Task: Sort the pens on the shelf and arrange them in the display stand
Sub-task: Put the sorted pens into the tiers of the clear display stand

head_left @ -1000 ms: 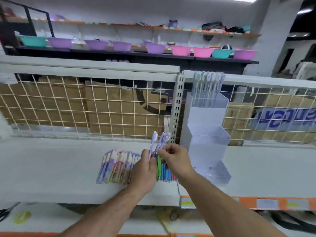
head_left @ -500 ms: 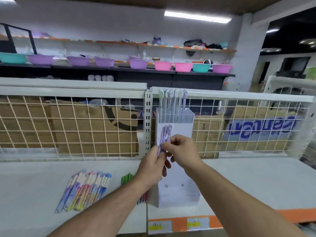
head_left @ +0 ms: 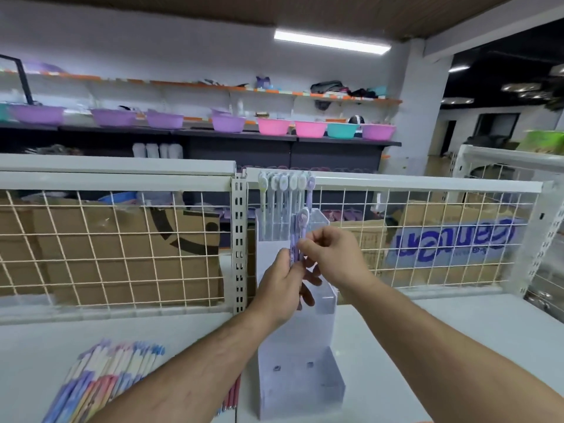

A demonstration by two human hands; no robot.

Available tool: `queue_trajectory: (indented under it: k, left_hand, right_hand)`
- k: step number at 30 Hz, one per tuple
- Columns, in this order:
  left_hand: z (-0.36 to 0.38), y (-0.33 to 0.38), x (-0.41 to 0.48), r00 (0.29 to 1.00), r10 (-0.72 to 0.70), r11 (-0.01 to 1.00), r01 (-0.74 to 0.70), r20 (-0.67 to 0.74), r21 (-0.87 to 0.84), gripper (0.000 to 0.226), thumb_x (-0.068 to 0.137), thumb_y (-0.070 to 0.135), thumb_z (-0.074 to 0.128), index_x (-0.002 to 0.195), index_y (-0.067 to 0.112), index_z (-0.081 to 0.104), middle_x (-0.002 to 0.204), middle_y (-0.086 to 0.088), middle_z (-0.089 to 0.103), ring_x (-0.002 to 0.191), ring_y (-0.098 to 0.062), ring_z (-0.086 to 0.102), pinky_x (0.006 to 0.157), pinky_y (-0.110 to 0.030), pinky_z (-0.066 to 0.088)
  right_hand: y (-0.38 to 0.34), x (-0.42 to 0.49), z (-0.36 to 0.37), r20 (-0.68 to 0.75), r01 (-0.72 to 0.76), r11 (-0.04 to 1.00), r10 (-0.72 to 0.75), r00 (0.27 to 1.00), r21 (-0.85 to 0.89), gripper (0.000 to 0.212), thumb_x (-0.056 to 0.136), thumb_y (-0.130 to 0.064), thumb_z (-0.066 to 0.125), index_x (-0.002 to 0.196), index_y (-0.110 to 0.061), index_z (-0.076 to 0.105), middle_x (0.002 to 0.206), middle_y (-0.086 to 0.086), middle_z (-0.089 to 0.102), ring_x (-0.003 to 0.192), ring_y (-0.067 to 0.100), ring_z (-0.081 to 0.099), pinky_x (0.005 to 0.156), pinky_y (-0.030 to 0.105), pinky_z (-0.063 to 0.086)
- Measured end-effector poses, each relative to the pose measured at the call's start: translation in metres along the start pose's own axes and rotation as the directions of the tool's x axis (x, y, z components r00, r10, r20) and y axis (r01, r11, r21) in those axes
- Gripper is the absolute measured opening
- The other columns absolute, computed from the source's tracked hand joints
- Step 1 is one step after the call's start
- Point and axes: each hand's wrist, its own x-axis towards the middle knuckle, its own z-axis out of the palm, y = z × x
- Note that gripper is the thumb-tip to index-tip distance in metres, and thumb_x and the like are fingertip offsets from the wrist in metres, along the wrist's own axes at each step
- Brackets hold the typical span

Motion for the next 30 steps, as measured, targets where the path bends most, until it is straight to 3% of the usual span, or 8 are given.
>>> queue_trajectory:
  k: [5, 8, 12, 17, 22, 27, 30]
  left_hand:
    - [0.002, -0.003, 0.026, 0.997, -0.007, 1.0, 0.005, -0.074, -0.027, 0.014, 0.106, 0.019, 0.038, 0.1, 0.016, 0.051, 0.092, -0.003, 0.074, 0.083, -0.027, 0.072, 0.071, -0.037, 0.05]
    - [0.002, -0.011, 0.041, 0.992, -0.043, 0.997, 0.035, -0.114, -0.073, 0.016, 0.106, 0.015, 0.04, 0.098, 0.017, 0.053, 0.094, -0.004, 0.075, 0.085, -0.025, 0.072, 0.071, -0.034, 0.051]
    - [0.001, -0.019, 0.049, 0.99, -0.078, 0.994, 0.069, -0.121, -0.081, 0.018, 0.105, 0.005, 0.039, 0.097, 0.011, 0.054, 0.094, -0.007, 0.073, 0.08, -0.022, 0.069, 0.07, -0.032, 0.049]
    - [-0.003, -0.024, 0.05, 0.986, -0.104, 0.985, 0.084, -0.128, -0.151, 0.019, 0.105, 0.007, 0.04, 0.093, 0.009, 0.054, 0.084, -0.014, 0.07, 0.072, -0.024, 0.067, 0.071, -0.036, 0.05]
    - [-0.006, -0.024, 0.048, 0.983, -0.116, 0.976, 0.087, -0.141, -0.199, 0.019, 0.105, 0.006, 0.041, 0.091, 0.007, 0.054, 0.075, -0.014, 0.065, 0.063, -0.022, 0.054, 0.061, -0.03, 0.047]
    - [-0.008, -0.024, 0.047, 0.985, -0.097, 0.989, 0.079, -0.143, -0.125, 0.019, 0.104, 0.008, 0.041, 0.089, 0.009, 0.054, 0.069, -0.011, 0.062, 0.055, -0.018, 0.047, 0.054, -0.024, 0.04]
    - [-0.01, -0.027, 0.049, 0.984, -0.107, 0.986, 0.087, -0.143, -0.141, 0.021, 0.102, 0.006, 0.041, 0.086, 0.009, 0.054, 0.066, -0.012, 0.058, 0.05, -0.017, 0.043, 0.051, -0.026, 0.036]
  right_hand:
    - [-0.003, 0.036, -0.018, 0.052, 0.055, 0.997, -0.053, 0.997, -0.054, 0.015, 0.092, -0.012, 0.071, 0.083, -0.002, 0.063, 0.067, 0.006, 0.063, 0.056, 0.011, 0.061, 0.048, 0.028, 0.048]
    - [-0.007, 0.054, -0.029, 0.057, 0.067, 0.995, -0.063, 0.996, -0.068, 0.017, 0.093, -0.012, 0.07, 0.089, 0.002, 0.063, 0.069, 0.006, 0.065, 0.057, 0.01, 0.061, 0.051, 0.028, 0.049]
    - [-0.015, 0.072, -0.044, 0.033, 0.097, 0.993, -0.095, 0.995, -0.072, 0.013, 0.094, -0.012, 0.069, 0.09, 0.001, 0.065, 0.07, 0.005, 0.067, 0.058, 0.011, 0.062, 0.055, 0.029, 0.051]
    - [-0.027, 0.093, -0.057, -0.033, 0.14, 0.989, -0.141, 0.989, -0.048, 0.014, 0.094, -0.015, 0.068, 0.082, -0.009, 0.063, 0.066, 0.003, 0.066, 0.057, 0.013, 0.061, 0.054, 0.028, 0.051]
    - [-0.031, 0.11, -0.056, -0.124, 0.153, 0.985, -0.162, 0.979, -0.077, 0.015, 0.095, -0.018, 0.068, 0.081, -0.013, 0.064, 0.07, 0.007, 0.069, 0.053, 0.012, 0.06, 0.048, 0.027, 0.049]
    - [-0.026, 0.118, -0.048, -0.159, 0.131, 0.987, -0.145, 0.977, -0.092, 0.013, 0.096, -0.02, 0.066, 0.086, -0.013, 0.065, 0.076, 0.007, 0.071, 0.056, 0.011, 0.062, 0.045, 0.02, 0.046]
    - [-0.022, 0.119, -0.044, -0.155, 0.119, 0.985, -0.137, 0.978, -0.122, 0.012, 0.096, -0.019, 0.067, 0.087, -0.011, 0.066, 0.076, 0.004, 0.071, 0.063, 0.012, 0.066, 0.052, 0.023, 0.052]
